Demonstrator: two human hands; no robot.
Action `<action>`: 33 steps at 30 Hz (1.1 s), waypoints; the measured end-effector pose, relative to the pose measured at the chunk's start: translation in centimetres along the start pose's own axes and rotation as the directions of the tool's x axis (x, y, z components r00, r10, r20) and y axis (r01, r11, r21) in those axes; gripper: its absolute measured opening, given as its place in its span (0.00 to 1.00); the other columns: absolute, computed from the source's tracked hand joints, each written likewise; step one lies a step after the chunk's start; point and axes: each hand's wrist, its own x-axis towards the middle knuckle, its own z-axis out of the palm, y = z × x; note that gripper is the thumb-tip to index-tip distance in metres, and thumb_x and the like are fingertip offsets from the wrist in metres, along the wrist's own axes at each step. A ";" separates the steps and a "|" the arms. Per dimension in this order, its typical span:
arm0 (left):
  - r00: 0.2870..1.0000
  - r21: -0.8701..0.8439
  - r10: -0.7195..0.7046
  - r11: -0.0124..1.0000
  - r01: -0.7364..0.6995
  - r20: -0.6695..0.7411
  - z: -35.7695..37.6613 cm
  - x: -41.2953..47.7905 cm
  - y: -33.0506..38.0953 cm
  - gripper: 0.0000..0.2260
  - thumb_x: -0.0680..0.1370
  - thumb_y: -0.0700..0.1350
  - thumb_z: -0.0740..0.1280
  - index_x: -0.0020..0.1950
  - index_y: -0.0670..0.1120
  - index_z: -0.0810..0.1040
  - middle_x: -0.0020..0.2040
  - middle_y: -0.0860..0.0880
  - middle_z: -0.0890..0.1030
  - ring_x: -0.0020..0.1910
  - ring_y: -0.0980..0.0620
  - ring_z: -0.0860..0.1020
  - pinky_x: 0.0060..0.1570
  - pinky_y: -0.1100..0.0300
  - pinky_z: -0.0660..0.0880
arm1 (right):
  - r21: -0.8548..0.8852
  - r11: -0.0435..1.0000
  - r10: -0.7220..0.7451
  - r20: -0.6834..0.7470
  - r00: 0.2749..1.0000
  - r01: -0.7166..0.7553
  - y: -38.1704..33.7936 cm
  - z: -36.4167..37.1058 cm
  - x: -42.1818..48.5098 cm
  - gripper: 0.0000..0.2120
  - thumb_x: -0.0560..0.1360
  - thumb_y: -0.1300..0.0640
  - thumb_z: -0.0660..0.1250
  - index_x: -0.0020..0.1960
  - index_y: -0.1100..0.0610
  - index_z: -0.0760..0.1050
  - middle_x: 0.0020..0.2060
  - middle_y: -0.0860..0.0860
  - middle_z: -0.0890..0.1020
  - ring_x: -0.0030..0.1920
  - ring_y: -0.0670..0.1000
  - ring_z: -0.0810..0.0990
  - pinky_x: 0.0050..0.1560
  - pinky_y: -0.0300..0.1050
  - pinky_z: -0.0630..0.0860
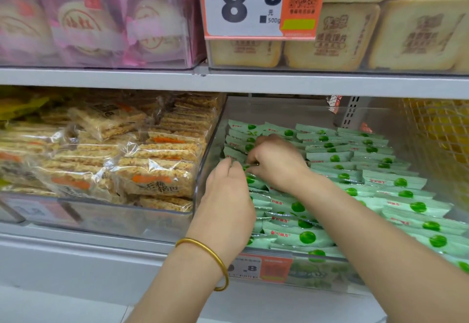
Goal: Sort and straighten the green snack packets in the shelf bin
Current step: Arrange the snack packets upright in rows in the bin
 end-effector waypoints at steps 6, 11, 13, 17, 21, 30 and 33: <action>1.000 -0.010 0.002 1.000 -0.002 -0.013 0.0 0.2 0.2 0.26 0.80 0.34 0.53 0.77 0.44 0.49 0.77 0.49 0.47 0.76 0.54 0.48 0.72 0.63 0.49 | 0.000 0.999 0.032 -0.038 0.999 -0.032 0.7 -0.3 -0.5 0.07 0.75 0.51 0.66 0.51 0.49 0.82 0.51 0.50 0.76 0.58 0.54 0.70 0.48 0.43 0.65; 0.999 0.037 0.034 0.999 -0.034 0.002 0.3 1.0 -0.1 0.26 0.79 0.33 0.54 0.76 0.42 0.52 0.77 0.47 0.49 0.76 0.53 0.48 0.73 0.62 0.49 | 0.044 0.998 0.043 0.036 0.998 -0.044 1.1 -0.7 -0.6 0.08 0.75 0.49 0.66 0.51 0.48 0.82 0.46 0.48 0.75 0.53 0.52 0.72 0.45 0.42 0.66; 0.998 0.066 0.055 0.996 -0.056 0.007 0.4 1.5 -0.1 0.25 0.79 0.33 0.53 0.76 0.41 0.54 0.77 0.46 0.52 0.76 0.51 0.49 0.74 0.59 0.51 | 0.202 0.970 0.130 0.048 0.990 -0.137 2.1 -1.8 -1.4 0.07 0.74 0.49 0.68 0.49 0.48 0.83 0.46 0.46 0.81 0.49 0.49 0.76 0.48 0.43 0.74; 0.993 0.140 0.114 0.984 -0.115 0.012 0.7 2.3 0.1 0.19 0.81 0.42 0.52 0.73 0.42 0.61 0.72 0.46 0.62 0.74 0.49 0.56 0.73 0.55 0.53 | 0.574 0.775 0.331 -0.016 0.944 -0.262 3.6 -2.9 -3.3 0.06 0.74 0.55 0.69 0.49 0.54 0.83 0.47 0.48 0.83 0.49 0.48 0.80 0.51 0.41 0.75; 0.989 0.256 0.121 0.956 -0.140 0.090 1.3 2.4 0.1 0.21 0.82 0.49 0.48 0.75 0.46 0.57 0.75 0.48 0.59 0.75 0.49 0.52 0.74 0.52 0.50 | 0.478 0.835 0.347 -0.070 0.935 -0.274 3.0 -1.7 -2.7 0.06 0.74 0.56 0.68 0.46 0.52 0.84 0.46 0.47 0.84 0.49 0.49 0.80 0.51 0.43 0.75; 0.994 0.225 0.087 0.969 -0.100 0.066 1.6 2.2 -0.1 0.21 0.82 0.49 0.48 0.73 0.44 0.60 0.75 0.47 0.58 0.76 0.50 0.50 0.74 0.53 0.49 | 0.003 0.984 0.176 -0.054 0.983 -0.176 1.0 0.3 0.0 0.10 0.75 0.51 0.67 0.54 0.53 0.80 0.56 0.53 0.76 0.61 0.56 0.69 0.54 0.46 0.69; 0.994 0.226 0.092 0.969 -0.104 0.061 1.7 2.1 -0.2 0.21 0.82 0.50 0.48 0.73 0.44 0.61 0.74 0.47 0.60 0.76 0.50 0.51 0.74 0.53 0.49 | 0.137 0.973 0.195 -0.073 0.978 -0.184 1.4 0.3 0.0 0.06 0.74 0.55 0.67 0.48 0.53 0.81 0.52 0.52 0.77 0.59 0.55 0.70 0.50 0.43 0.69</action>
